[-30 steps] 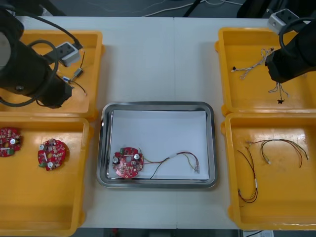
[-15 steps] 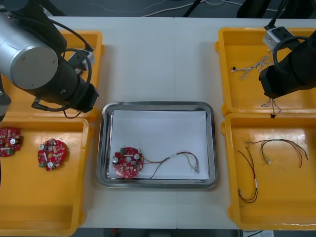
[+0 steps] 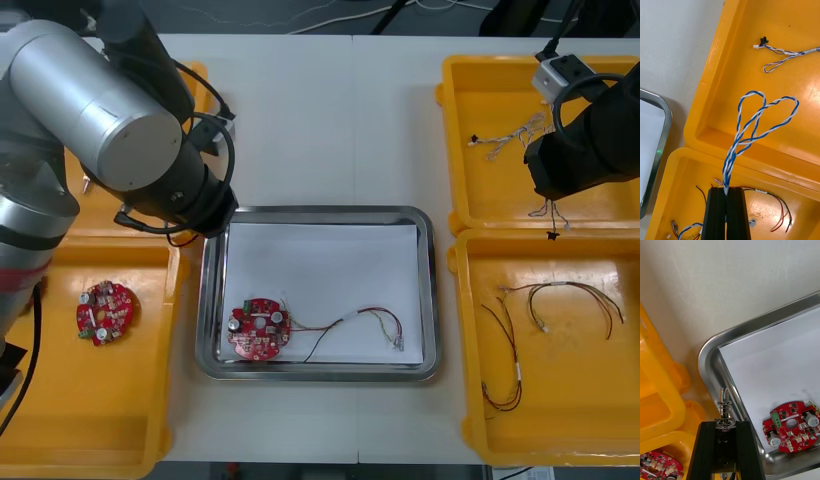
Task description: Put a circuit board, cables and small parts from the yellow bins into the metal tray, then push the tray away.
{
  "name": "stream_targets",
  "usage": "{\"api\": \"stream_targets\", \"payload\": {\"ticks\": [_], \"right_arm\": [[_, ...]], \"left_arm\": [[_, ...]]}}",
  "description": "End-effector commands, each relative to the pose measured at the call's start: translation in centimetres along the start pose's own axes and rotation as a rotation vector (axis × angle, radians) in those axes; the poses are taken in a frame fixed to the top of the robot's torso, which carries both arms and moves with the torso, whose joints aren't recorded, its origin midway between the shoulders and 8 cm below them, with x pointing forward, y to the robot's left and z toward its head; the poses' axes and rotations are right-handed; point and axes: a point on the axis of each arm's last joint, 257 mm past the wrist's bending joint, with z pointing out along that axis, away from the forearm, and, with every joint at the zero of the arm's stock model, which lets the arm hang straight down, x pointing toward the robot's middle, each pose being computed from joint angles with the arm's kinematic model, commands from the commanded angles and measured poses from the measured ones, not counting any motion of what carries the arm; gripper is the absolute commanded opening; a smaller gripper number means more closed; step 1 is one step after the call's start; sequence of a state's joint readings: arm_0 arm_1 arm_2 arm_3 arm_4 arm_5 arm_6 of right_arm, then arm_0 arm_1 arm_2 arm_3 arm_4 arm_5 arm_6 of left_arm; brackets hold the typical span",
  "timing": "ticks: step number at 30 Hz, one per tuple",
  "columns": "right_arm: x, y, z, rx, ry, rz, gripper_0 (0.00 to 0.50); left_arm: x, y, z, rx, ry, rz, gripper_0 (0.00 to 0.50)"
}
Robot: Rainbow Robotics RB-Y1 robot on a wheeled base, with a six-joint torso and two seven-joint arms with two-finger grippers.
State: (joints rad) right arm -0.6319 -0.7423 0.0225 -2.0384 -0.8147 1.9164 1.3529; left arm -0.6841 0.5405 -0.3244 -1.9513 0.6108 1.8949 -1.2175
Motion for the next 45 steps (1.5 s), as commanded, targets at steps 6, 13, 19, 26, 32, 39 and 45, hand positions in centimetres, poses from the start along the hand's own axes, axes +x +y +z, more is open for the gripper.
{"api": "stream_targets", "payload": {"ticks": [6, 13, 19, 26, 32, 39, 45], "right_arm": [[-0.6, 0.3, -0.9, -0.013, -0.037, 0.016, 0.000], [-0.6, 0.3, -0.9, -0.013, -0.037, 0.016, 0.000], [-0.6, 0.3, -0.9, -0.013, -0.037, 0.016, 0.000], [-0.6, 0.3, -0.9, -0.013, -0.037, 0.016, 0.000], [-0.6, 0.3, -0.9, -0.013, -0.037, 0.016, 0.000], [-0.6, 0.3, -0.9, -0.013, -0.037, 0.016, 0.000], [-0.6, 0.3, -0.9, -0.013, -0.037, 0.016, 0.000]], "left_arm": [[-2.3, -2.5, 1.1, -0.012, -0.057, -0.123, 0.000], [-2.3, -3.4, 3.2, -0.019, -0.048, -0.138, 0.000], [-1.9, -4.5, 3.8, -0.012, -0.043, -0.171, 0.000], [-1.1, -5.3, 4.6, -0.005, -0.029, -0.202, 0.000], [-0.8, -5.2, 6.1, -0.022, -0.031, -0.222, 0.000], [-1.0, -4.9, 7.2, -0.027, -0.045, -0.241, 0.000], [-0.4, -4.7, 7.6, -0.037, -0.037, -0.240, 0.000]]}}
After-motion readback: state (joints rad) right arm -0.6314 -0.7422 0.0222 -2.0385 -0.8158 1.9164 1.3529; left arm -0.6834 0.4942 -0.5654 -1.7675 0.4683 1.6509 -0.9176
